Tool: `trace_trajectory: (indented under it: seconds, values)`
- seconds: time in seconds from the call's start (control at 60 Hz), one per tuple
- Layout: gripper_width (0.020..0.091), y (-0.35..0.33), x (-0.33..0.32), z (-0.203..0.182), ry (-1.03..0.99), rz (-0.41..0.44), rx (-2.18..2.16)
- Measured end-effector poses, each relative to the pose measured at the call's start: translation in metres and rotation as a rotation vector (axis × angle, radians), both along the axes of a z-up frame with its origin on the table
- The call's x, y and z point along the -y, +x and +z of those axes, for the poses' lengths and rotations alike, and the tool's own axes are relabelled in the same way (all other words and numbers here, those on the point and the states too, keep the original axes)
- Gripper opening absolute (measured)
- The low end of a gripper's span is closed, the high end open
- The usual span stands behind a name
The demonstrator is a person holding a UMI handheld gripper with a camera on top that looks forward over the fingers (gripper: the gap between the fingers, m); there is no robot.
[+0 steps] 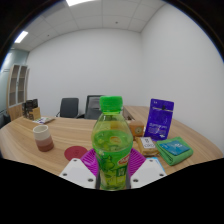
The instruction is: Pour water
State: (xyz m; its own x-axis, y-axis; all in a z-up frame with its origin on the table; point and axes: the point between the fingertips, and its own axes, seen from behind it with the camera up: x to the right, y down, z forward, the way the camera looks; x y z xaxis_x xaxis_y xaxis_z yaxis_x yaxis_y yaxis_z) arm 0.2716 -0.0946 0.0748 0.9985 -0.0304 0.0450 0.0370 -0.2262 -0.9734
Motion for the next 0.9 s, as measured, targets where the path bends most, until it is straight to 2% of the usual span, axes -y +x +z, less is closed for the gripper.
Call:
trace_trajectory:
  seconds: [0.167, 0.283, 0.7, 0.9]
  values:
    - [0.0339, -0.001, -0.002, 0.000, -0.051, -0.028, 0.120]
    - [0.0338, -0.013, -0.012, 0.009, -0.099, -0.013, 0.316]
    - [0.0337, -0.106, -0.084, 0.030, -0.261, 0.308, 1.224]
    - [0.0338, -0.132, -0.103, 0.038, -0.292, 0.371, 1.569]
